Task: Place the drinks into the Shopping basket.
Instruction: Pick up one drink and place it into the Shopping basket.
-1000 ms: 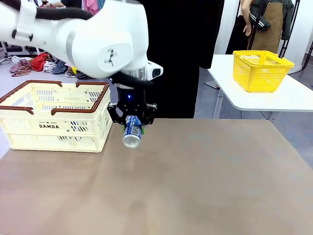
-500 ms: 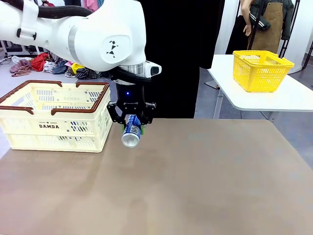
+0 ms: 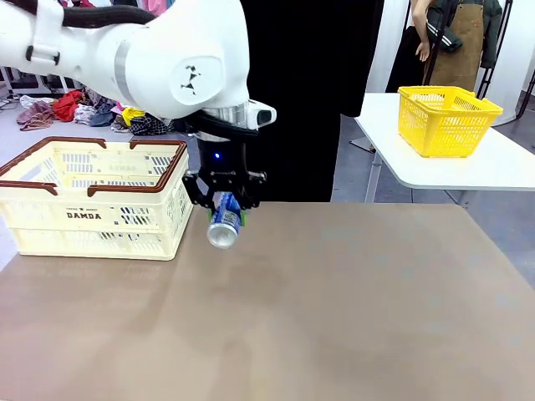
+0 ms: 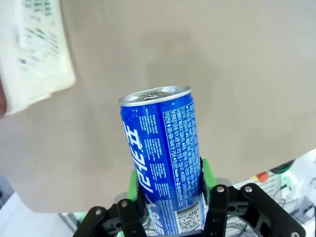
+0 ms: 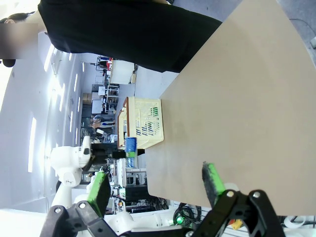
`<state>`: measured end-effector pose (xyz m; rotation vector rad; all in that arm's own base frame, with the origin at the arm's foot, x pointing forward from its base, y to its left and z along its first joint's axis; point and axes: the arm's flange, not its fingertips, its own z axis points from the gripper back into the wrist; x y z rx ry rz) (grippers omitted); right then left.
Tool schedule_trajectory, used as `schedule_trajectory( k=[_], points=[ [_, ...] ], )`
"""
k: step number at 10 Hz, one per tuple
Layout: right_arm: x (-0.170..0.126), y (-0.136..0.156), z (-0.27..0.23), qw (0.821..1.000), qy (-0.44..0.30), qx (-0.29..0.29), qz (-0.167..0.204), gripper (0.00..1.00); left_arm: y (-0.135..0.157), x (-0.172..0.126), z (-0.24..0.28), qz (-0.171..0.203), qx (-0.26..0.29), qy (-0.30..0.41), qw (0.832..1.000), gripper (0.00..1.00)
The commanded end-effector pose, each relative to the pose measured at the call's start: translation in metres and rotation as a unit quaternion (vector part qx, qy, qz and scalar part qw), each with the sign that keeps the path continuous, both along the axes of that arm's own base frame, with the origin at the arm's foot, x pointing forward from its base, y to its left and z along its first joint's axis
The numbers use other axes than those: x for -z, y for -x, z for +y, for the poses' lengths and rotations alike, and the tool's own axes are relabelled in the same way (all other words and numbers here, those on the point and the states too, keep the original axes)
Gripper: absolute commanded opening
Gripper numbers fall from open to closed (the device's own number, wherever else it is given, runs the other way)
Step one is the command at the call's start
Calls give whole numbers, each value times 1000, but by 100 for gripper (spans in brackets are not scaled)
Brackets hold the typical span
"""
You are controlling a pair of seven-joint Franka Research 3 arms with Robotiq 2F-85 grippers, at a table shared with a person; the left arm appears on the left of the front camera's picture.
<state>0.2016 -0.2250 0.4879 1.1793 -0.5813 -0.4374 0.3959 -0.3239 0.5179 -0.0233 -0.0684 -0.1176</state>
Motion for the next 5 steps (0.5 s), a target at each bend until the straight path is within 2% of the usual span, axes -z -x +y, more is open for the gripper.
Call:
schedule_trajectory(
  k=[1, 2, 4, 5],
  points=[
    [-2, -3, -1, 1000, -4, -1, -21, 100, -27, -73, 88, -18, 19, 27, 999, 0],
    [-2, -3, -1, 1000, -4, -1, -21, 100, -42, -97, 134, -21, 68, 38, 997, 0],
    [-2, -3, -1, 1000, -4, -1, -21, 100, -87, -123, 231, -26, 67, 106, 992, 0],
    [-2, -3, -1, 1000, -4, -1, -21, 100, -110, -124, 279, -26, -14, 104, 994, 0]
  ],
)
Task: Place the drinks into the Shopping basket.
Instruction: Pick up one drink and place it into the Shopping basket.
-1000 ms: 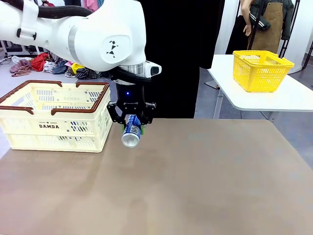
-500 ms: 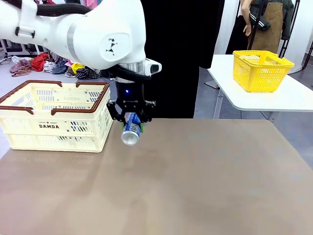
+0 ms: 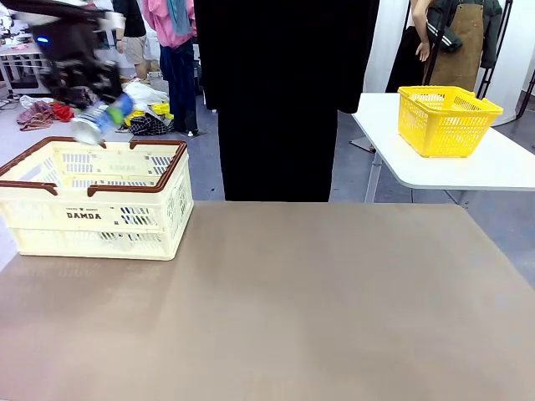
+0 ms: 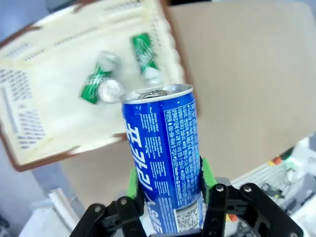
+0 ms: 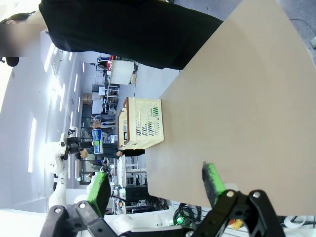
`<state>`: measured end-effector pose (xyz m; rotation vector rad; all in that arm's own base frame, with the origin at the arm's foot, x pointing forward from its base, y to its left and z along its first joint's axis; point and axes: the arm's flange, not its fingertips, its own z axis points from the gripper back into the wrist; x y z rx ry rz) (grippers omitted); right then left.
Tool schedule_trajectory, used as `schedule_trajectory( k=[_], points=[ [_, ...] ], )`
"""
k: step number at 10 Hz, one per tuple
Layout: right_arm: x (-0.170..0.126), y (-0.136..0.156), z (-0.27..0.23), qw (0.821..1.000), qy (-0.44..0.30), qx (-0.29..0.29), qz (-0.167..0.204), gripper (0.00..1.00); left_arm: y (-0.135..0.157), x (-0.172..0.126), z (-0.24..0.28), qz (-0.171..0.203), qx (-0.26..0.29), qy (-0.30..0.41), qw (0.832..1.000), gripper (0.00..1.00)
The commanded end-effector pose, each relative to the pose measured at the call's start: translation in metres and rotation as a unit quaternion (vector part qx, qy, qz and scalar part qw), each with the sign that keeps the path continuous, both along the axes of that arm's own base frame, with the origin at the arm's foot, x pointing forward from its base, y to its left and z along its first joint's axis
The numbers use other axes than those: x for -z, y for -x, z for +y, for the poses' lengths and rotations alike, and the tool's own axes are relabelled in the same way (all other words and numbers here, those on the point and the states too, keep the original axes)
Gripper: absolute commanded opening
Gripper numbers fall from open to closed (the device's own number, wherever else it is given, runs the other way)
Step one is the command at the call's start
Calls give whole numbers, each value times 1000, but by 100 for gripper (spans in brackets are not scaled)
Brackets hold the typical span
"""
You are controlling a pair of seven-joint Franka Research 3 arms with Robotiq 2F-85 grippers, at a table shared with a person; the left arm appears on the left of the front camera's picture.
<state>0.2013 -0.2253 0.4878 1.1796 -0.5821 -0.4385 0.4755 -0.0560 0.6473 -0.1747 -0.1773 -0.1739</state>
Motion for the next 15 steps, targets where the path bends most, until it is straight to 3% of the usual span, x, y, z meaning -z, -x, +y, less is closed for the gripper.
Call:
schedule_trajectory(
  k=[1, 2, 3, 5, 6, 7, 12, 15],
  points=[
    [-2, -3, -1, 1000, -4, -2, -21, 100, -51, 10, 55, 14, -105, 30, 994, 0],
    [-2, -3, -1, 1000, -4, -2, -21, 100, -69, 18, 90, -6, -149, 31, 988, 0],
    [-2, -3, -1, 1000, -4, -2, -21, 100, -85, 29, 108, 7, -182, 10, 983, 0],
    [-2, -3, -1, 1000, -4, -2, -21, 100, -104, 51, 116, 22, -182, 13, 983, 0],
    [-2, -3, -1, 1000, -4, -2, -21, 100, -112, 59, 117, 23, -235, 11, 972, 0],
    [-2, -3, -1, 1000, -4, -2, -21, 100, -100, 62, 135, 20, -180, 13, 983, 0],
    [-2, -3, -1, 1000, -4, -2, -21, 100, -106, 67, 133, 25, -188, 12, 982, 0],
    [-2, -3, -1, 1000, -4, -2, -21, 100, -120, 121, 142, 14, -65, -6, 998, 0]
  ],
)
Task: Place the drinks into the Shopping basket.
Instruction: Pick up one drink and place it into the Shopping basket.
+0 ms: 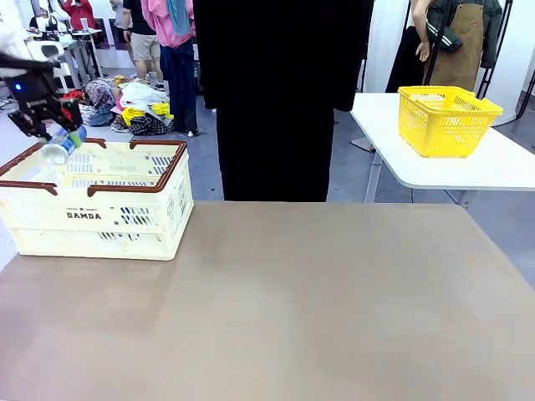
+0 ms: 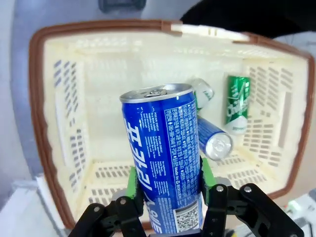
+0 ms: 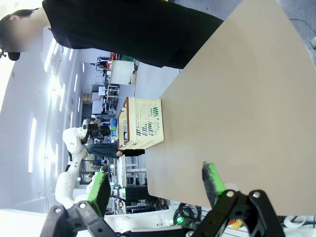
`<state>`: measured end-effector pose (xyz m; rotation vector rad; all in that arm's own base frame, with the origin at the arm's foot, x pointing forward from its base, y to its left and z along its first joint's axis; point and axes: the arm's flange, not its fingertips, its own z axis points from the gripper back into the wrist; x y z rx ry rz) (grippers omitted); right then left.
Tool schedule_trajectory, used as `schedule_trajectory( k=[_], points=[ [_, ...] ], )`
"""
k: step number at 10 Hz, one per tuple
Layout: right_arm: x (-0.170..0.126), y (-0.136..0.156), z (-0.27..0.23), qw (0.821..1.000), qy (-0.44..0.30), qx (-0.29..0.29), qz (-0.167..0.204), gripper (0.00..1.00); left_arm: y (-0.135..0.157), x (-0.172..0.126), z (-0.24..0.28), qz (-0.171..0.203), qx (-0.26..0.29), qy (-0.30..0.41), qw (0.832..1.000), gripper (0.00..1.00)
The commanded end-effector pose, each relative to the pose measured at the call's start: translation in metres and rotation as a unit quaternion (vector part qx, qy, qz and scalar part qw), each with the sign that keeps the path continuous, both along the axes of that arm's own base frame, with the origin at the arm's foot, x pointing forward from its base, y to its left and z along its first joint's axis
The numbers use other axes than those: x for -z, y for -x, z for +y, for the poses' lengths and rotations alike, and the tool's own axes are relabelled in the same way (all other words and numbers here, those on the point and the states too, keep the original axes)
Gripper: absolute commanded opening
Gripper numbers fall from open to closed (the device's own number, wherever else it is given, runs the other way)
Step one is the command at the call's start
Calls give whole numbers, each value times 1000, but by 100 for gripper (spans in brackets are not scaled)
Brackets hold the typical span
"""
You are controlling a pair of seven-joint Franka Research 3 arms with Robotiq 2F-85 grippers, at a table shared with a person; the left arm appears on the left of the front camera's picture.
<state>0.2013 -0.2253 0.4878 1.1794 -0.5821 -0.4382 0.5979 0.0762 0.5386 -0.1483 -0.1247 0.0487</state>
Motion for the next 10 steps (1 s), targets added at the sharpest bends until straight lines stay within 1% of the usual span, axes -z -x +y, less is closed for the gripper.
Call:
schedule_trajectory(
  k=[1, 2, 3, 5, 8, 10],
  points=[
    [-2, -3, -1, 1000, -4, -2, -21, 100, 3, 30, 14, -39, 46, -2, 998, 0],
    [-2, -3, -1, 1000, -4, -2, -21, 100, 5, 50, 13, -48, 75, 0, 996, 0],
    [-2, -3, -1, 1000, -4, -2, -21, 100, 5, 65, 12, -43, 73, 6, 996, 0],
    [-2, -3, -1, 1000, -4, -2, -21, 100, 0, 85, 9, -21, 75, 14, 997, 0],
    [-2, -3, -1, 1000, -4, -2, -21, 100, -5, 109, 8, 1, 59, -3, 998, 0],
    [-2, -3, -1, 1000, -4, -2, -21, 100, -13, 117, 8, 0, 52, -11, 999, 0]
  ],
)
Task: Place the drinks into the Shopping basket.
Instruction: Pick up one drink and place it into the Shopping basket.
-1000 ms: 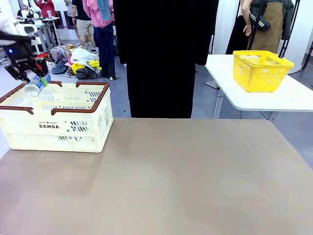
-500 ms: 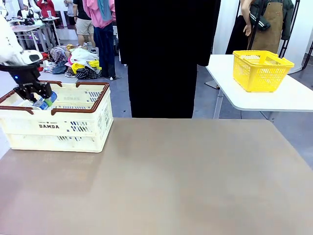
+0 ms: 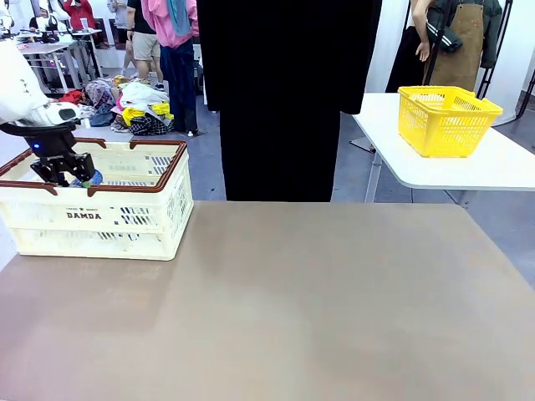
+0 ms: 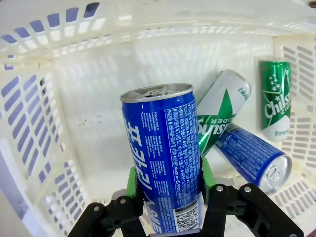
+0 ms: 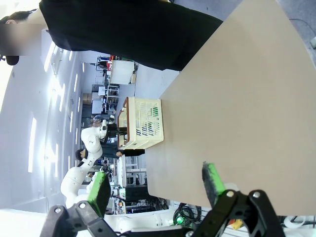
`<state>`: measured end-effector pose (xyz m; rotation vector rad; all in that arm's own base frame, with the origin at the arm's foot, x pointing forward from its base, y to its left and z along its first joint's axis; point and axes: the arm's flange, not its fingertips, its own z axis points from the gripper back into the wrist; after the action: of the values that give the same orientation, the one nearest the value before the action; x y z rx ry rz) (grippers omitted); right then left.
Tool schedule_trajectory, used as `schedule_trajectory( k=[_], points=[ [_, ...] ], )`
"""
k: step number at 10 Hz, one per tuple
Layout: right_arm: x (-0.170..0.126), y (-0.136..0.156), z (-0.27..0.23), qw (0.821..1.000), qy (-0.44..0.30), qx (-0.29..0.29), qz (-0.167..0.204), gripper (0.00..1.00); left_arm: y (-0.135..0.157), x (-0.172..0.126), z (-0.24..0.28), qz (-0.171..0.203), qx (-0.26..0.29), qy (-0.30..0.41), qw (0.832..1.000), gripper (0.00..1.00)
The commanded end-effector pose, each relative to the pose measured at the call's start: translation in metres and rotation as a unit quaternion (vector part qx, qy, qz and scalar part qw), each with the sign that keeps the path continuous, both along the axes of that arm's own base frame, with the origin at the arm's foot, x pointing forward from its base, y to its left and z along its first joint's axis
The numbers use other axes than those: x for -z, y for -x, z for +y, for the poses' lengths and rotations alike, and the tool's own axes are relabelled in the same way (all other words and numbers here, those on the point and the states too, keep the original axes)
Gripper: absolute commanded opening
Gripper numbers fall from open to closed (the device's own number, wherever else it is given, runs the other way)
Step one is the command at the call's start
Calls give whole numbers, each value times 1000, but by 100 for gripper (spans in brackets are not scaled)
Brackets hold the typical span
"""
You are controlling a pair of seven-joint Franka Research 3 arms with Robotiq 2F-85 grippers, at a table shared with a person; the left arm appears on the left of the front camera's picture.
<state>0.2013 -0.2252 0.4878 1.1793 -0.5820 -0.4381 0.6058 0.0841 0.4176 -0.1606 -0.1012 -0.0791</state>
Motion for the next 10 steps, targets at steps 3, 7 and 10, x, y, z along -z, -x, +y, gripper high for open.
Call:
schedule_trajectory(
  k=[3, 7, 10],
  points=[
    [-2, -3, -1, 1000, -4, -2, -21, 100, -14, 1, -1, 1, -20, -26, 999, 18],
    [-2, -3, -1, 1000, -4, -2, -21, 100, -13, 2, 2, 6, -24, -26, 999, 100],
    [-2, -3, -1, 1000, -4, -2, -21, 100, -11, -16, 2, -6, -8, 1, 1000, 100]
  ],
)
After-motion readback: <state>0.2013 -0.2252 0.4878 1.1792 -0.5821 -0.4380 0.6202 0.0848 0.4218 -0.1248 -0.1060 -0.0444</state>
